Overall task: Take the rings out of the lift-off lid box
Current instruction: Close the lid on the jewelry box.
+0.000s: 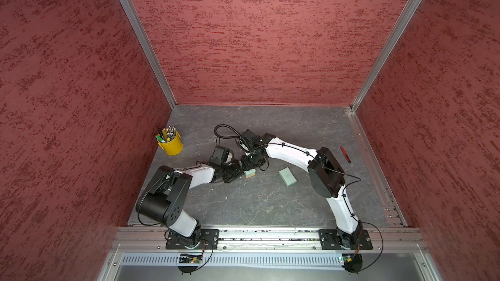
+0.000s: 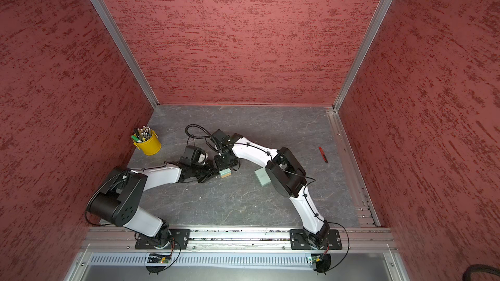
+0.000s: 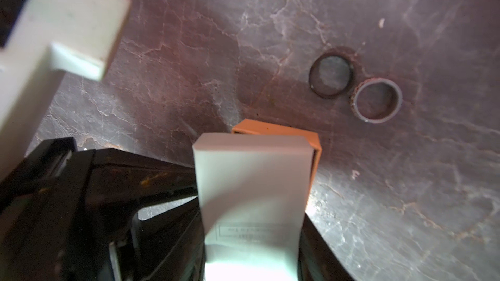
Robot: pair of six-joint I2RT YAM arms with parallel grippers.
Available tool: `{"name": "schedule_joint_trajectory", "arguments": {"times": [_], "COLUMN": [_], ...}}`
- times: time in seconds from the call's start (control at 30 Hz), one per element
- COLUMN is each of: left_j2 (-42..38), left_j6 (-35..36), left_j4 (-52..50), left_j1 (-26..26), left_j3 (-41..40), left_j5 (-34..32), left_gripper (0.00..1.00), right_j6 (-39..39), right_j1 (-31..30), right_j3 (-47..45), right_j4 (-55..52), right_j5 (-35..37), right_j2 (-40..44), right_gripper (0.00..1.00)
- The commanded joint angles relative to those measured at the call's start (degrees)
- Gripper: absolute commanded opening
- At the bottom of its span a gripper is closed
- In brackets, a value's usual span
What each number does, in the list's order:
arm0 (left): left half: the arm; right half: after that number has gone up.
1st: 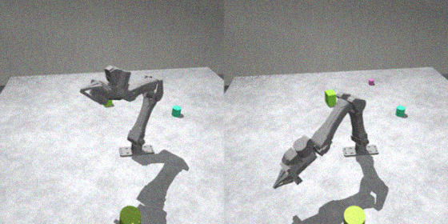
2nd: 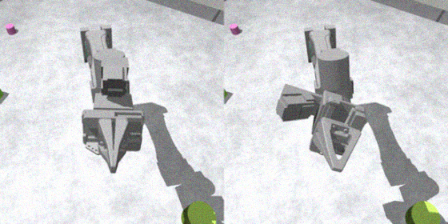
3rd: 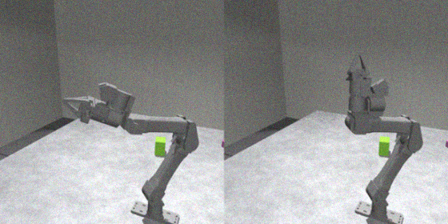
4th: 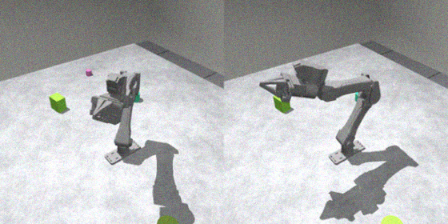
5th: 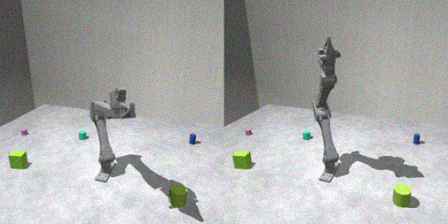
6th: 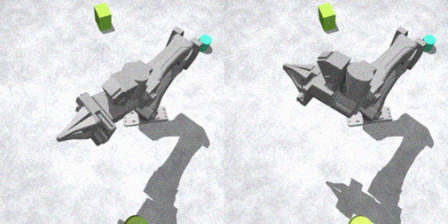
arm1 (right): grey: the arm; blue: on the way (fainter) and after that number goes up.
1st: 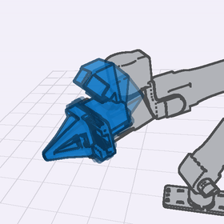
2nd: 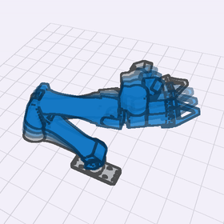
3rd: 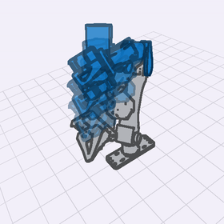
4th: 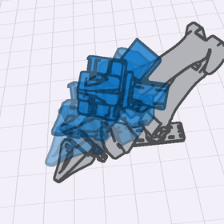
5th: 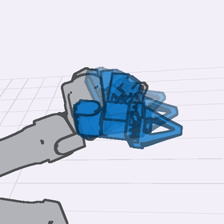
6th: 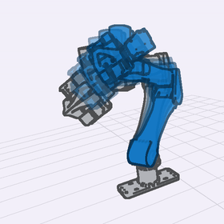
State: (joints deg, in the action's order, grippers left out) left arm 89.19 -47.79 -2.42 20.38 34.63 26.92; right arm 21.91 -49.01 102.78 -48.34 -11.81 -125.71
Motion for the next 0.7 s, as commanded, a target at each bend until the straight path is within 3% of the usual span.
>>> {"name": "schedule_joint_trajectory", "arguments": {"times": [0.0,0.67], "left_j2": [1.2,1.8], "left_j6": [0.0,-0.7], "left_j4": [1.0,2.4], "left_j1": [0.3,1.0], "left_j3": [-0.3,-0.5], "left_j5": [-0.2,-0.2], "left_gripper": [0.00,0.00], "right_j6": [1.0,3.2], "right_j1": [-0.5,-0.6], "right_j3": [1.9,-0.2], "right_j4": [-2.0,-0.8], "right_j5": [2.3,2.0], "right_j2": [0.6,1.9], "right_gripper": [0.46,0.46]}}
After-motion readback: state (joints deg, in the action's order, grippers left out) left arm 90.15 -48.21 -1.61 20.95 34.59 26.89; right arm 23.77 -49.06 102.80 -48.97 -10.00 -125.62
